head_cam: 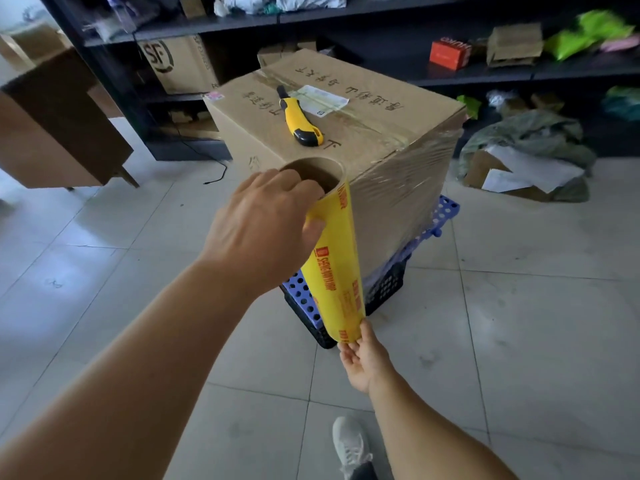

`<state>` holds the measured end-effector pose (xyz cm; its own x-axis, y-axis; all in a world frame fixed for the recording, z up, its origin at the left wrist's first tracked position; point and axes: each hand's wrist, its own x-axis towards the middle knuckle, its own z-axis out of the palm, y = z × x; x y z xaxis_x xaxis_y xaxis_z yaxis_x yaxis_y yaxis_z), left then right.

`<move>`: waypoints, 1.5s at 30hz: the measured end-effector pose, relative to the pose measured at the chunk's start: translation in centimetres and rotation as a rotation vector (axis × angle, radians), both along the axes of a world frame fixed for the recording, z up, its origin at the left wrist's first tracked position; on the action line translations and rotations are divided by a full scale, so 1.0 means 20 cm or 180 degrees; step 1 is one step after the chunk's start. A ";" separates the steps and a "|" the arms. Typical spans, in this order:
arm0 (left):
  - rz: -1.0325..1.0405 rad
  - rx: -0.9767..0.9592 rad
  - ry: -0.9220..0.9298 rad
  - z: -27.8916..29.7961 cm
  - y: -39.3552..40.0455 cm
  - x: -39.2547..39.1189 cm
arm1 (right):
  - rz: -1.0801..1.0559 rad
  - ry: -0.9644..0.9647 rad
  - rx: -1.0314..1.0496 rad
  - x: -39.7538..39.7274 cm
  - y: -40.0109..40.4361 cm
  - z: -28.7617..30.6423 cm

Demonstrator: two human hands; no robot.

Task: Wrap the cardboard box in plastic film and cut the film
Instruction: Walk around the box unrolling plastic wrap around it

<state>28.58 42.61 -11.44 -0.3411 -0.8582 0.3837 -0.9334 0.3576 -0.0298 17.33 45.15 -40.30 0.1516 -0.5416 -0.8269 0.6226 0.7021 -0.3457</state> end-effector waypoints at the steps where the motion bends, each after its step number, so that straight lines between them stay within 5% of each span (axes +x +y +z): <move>1: 0.0025 0.0003 -0.0009 0.00 -0.01 0.02 | -0.0047 0.0010 0.0008 0.03 -0.01 0.00; 45: -0.1817 -0.0038 0.0066 -0.11 -0.66 0.76 | -0.2237 0.0170 0.0251 0.87 -0.19 -0.01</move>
<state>43.85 29.43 -13.64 -0.7416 -0.5357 0.4038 -0.5928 0.8051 -0.0206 34.67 41.28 -40.43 -0.2539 -0.4345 -0.8641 0.9210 0.1644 -0.3533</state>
